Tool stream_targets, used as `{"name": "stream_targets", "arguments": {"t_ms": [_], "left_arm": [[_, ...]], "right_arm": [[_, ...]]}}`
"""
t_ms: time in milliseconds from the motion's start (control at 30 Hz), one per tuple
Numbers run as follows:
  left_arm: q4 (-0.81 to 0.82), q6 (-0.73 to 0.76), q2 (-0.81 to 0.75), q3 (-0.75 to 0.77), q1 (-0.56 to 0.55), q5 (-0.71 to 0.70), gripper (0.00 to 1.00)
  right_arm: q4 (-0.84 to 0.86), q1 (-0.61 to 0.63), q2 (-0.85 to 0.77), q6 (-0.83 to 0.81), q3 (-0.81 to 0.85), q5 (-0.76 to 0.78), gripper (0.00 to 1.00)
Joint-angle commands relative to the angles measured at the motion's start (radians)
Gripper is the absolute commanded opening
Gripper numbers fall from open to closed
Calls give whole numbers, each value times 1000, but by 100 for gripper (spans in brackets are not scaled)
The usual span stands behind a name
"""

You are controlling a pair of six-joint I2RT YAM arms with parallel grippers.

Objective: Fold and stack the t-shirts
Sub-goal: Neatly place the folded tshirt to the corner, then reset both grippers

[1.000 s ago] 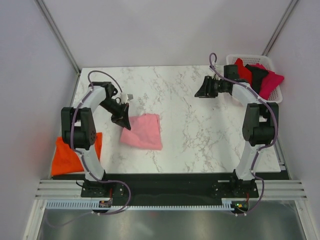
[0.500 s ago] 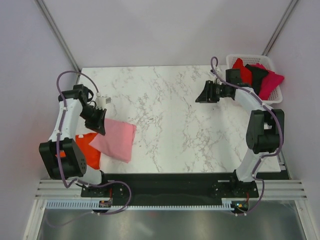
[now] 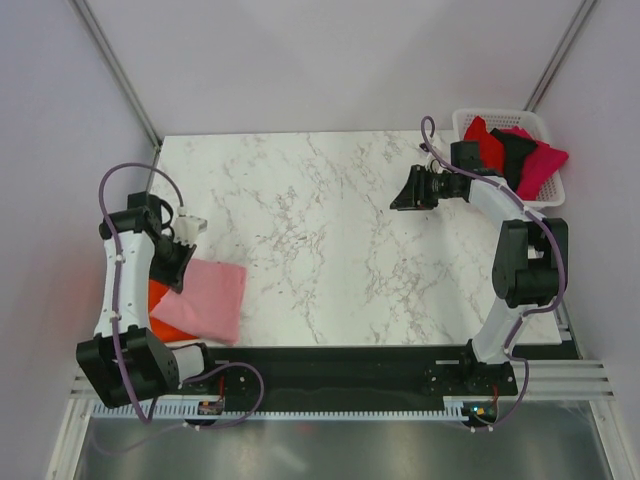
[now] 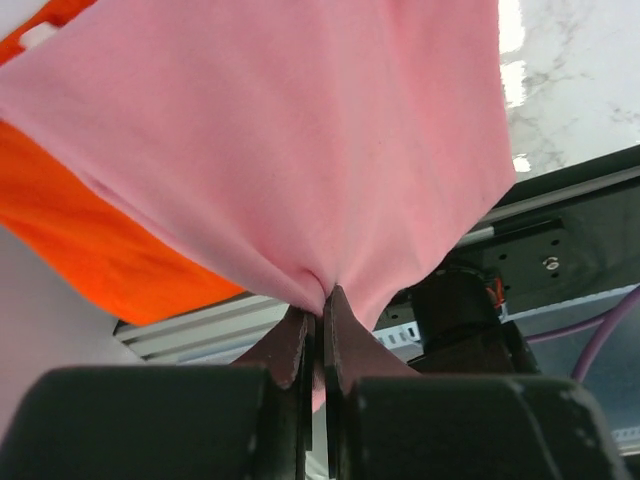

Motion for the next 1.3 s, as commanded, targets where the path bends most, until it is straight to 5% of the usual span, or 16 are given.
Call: {"name": "stream_targets", "arguments": {"t_ms": [0,467,1000,1133,1267], "left_arm": [[-198,106,-28,49,51,-84,2],[-196,272,-17,157,220,-187,2],[157,206,223,75,367,-328,4],[174,117,302,87,372,-409,21],[200,-31,274,260,369,-351,57]], "right_arm": [[7,1,-22,-31,23,-45,44],[-3,5,31,-26,46,-63,44],[-3,5,46,-25,58,-65,43],[-5,5,44,-28,63,-68,43],[-3,5,18,-54,70,-59,44]]}}
